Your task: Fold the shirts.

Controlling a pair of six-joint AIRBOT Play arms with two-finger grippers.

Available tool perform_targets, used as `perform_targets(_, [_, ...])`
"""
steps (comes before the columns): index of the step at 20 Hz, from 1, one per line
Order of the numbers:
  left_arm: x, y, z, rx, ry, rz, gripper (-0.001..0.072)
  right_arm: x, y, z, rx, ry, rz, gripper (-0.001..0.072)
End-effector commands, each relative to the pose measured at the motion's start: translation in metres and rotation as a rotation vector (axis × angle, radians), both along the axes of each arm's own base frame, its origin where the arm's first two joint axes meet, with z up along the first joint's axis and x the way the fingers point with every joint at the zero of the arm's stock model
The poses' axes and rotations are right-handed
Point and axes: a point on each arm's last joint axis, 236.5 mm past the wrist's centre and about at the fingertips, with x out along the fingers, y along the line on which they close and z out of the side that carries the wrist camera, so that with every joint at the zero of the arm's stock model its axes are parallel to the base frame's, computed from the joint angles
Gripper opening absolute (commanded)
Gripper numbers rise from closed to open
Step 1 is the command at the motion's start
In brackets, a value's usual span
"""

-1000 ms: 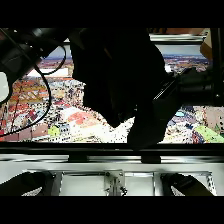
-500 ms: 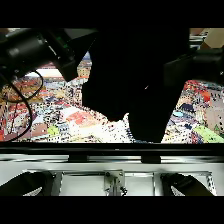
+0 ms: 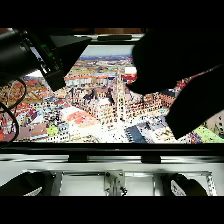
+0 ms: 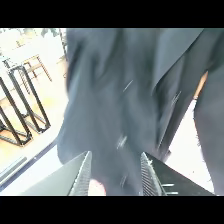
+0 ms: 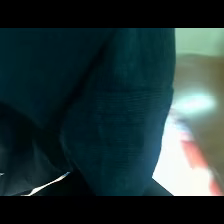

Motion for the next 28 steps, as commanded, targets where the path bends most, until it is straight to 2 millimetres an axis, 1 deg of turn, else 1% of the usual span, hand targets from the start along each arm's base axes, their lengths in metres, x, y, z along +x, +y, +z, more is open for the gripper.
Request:
perform_targets(1, [0.000,0.000,-0.001,0.003,0.003,-0.001,0.0401,-0.047,-0.076,-0.010,0.041,0.066,-0.232,0.0051])
perform_targets(2, [0.001,0.000,-0.001,0.007,-0.001,0.003,0.0401,-0.049,-0.085,-0.018,0.103,0.059,-0.246,0.0051])
perform_targets(5, [0.003,0.003,-0.002,0.023,-0.012,0.017,0.0401,-0.044,-0.106,-0.038,0.291,0.013,-0.275,0.0051])
perform_targets(7, [0.005,0.004,-0.003,0.032,-0.018,0.025,0.0401,-0.042,-0.125,-0.048,0.366,-0.013,-0.304,0.0051])
perform_targets(12, [0.009,0.008,-0.005,0.054,-0.033,0.045,0.0400,-0.046,-0.177,-0.049,0.357,-0.007,-0.380,0.0050])
perform_targets(15, [0.010,0.008,-0.005,0.055,-0.034,0.046,0.0399,-0.051,-0.204,-0.063,0.362,0.010,-0.423,0.0051])
perform_targets(16, [0.010,0.008,-0.005,0.055,-0.034,0.046,0.0398,-0.052,-0.214,-0.062,0.347,-0.002,-0.434,0.0051])
perform_targets(19, [0.011,0.009,-0.006,0.033,-0.004,0.056,0.0397,-0.062,-0.244,-0.049,0.298,-0.084,-0.490,0.0051])
perform_targets(20, [0.014,0.010,-0.007,0.020,0.019,0.065,0.0397,-0.062,-0.246,-0.049,0.288,-0.073,-0.484,0.0051])
perform_targets(21, [0.020,0.013,-0.010,0.014,0.039,0.086,0.0398,-0.058,-0.241,-0.052,0.258,-0.030,-0.437,0.0051])
perform_targets(22, [0.025,0.013,-0.014,0.011,0.054,0.095,0.0397,-0.048,-0.230,-0.054,0.247,0.003,-0.376,0.0051])
perform_targets(23, [0.033,0.013,-0.018,0.005,0.070,0.108,0.0398,-0.027,-0.209,-0.056,0.289,-0.003,-0.283,0.0050])
perform_targets(24, [0.040,0.011,-0.021,0.004,0.076,0.115,0.0398,-0.004,-0.181,-0.056,0.350,-0.021,-0.173,0.0050])
perform_targets(25, [0.047,0.008,-0.023,-0.004,0.072,0.123,0.0397,0.022,-0.143,-0.055,0.401,-0.023,-0.030,0.0050])
perform_targets(26, [0.055,0.005,-0.020,-0.025,0.056,0.134,0.0374,0.041,-0.106,-0.055,0.424,-0.003,0.088,0.0050])
perform_targets(27, [0.063,0.004,-0.015,-0.053,0.032,0.146,0.0370,0.057,-0.066,-0.057,0.436,0.035,0.193,0.0050])
perform_targets(28, [0.071,0.004,-0.007,-0.080,-0.006,0.165,0.0370,0.069,-0.029,-0.061,0.437,0.079,0.283,0.0050])
